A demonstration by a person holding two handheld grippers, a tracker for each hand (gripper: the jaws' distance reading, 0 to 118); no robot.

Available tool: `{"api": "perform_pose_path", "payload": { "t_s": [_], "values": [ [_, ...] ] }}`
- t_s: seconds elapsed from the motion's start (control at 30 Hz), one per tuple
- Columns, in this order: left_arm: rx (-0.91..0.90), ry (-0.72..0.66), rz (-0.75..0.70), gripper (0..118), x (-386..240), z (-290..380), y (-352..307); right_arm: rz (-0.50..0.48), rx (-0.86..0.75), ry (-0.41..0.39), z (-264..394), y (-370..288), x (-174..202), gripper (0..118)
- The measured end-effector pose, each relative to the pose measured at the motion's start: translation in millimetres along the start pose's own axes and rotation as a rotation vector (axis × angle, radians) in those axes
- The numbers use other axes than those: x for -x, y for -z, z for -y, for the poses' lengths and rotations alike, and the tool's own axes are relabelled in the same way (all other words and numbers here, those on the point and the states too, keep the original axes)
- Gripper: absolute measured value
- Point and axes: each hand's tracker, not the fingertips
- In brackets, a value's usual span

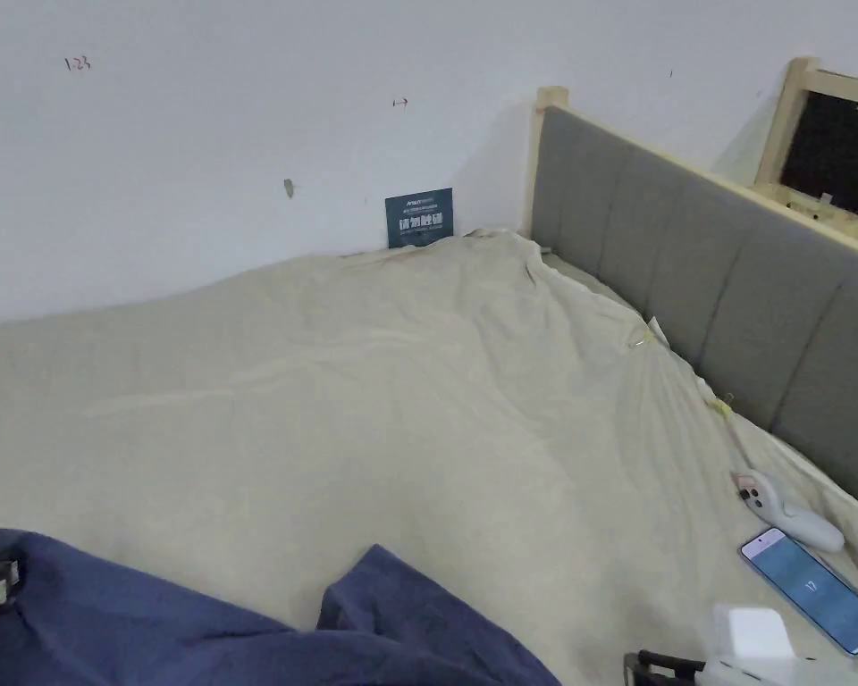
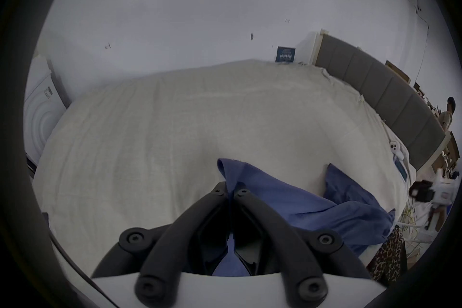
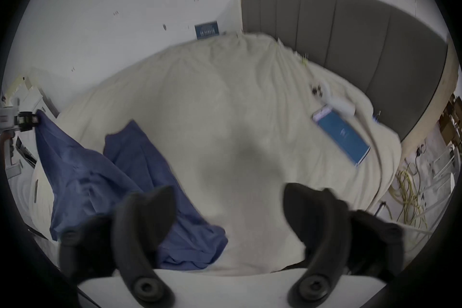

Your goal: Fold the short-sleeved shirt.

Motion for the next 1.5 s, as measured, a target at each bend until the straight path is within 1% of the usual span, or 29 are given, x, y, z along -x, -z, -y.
{"api": "perform_pose_path", "payload": {
  "t_s": [0.1,0.2,0.23,0.3,0.33,0.4,0.43,0.47,0.5,0.53,0.57,0.6,0.67,0.73,0.8,0.9,0.97,1.0,1.1,1.27,1.3,1.5],
  "values": [
    [-0.014,-0.001,0.003,0,-5,4,-21,0.009,0.052,0.014,14,21,-2,97],
    [-0.025,0.006,-0.005,0,-11,8,-30,0.016,0.131,-0.008,30,42,0,97],
    [-0.024,0.005,-0.004,0,-12,9,-32,0.019,0.151,-0.002,34,48,2,96],
    [-0.023,0.005,-0.004,0,-15,13,-36,0.002,0.177,-0.005,42,49,13,91],
    [-0.021,0.004,-0.007,0,-14,15,-33,-0.002,0.183,-0.005,44,51,17,81],
    [-0.015,0.000,-0.011,0,-14,19,-33,-0.010,0.173,-0.018,48,45,26,71],
    [-0.012,-0.009,-0.011,0,-13,21,-34,0.005,0.161,-0.038,46,43,29,55],
    [-0.010,-0.017,-0.011,0,-11,22,-31,-0.010,0.160,-0.046,45,41,30,38],
    [-0.010,-0.027,-0.010,0,-9,23,-32,-0.038,0.156,-0.050,43,40,31,28],
    [-0.012,-0.037,-0.010,0,-8,24,-32,-0.055,0.154,-0.049,41,35,34,24],
    [-0.012,-0.047,-0.010,0,-7,25,-33,-0.047,0.155,-0.057,39,32,37,24],
    [-0.015,-0.055,-0.011,0,-6,26,-33,-0.063,0.149,-0.068,37,28,39,17],
    [-0.017,-0.063,-0.012,0,-4,27,-36,-0.054,0.121,-0.087,34,25,38,15],
    [-0.022,-0.066,-0.019,0,-2,28,-40,-0.071,0.082,-0.093,29,14,38,13],
    [-0.030,-0.072,-0.027,0,0,28,-44,-0.090,0.060,-0.102,22,6,35,13],
    [-0.044,-0.099,-0.027,0,5,28,-51,-0.089,0.028,-0.139,13,-8,38,13],
    [-0.056,-0.107,-0.033,0,7,28,-55,-0.121,0.002,-0.120,10,-16,38,13],
    [-0.063,-0.108,-0.037,0,8,28,-58,-0.157,-0.026,-0.101,7,-22,38,13],
    [-0.091,-0.117,-0.051,0,13,26,-67,-0.214,-0.122,-0.064,-8,-40,41,13],
    [-0.153,-0.155,-0.080,0,30,15,-89,-0.269,-0.287,-0.089,-57,-75,60,13],
    [-0.167,-0.161,-0.081,0,34,11,-95,-0.276,-0.306,-0.112,-71,-80,65,13],
    [-0.267,-0.212,-0.136,0,62,-16,-129,-0.287,-0.444,-0.161,-147,-103,90,13]
  ]
}}
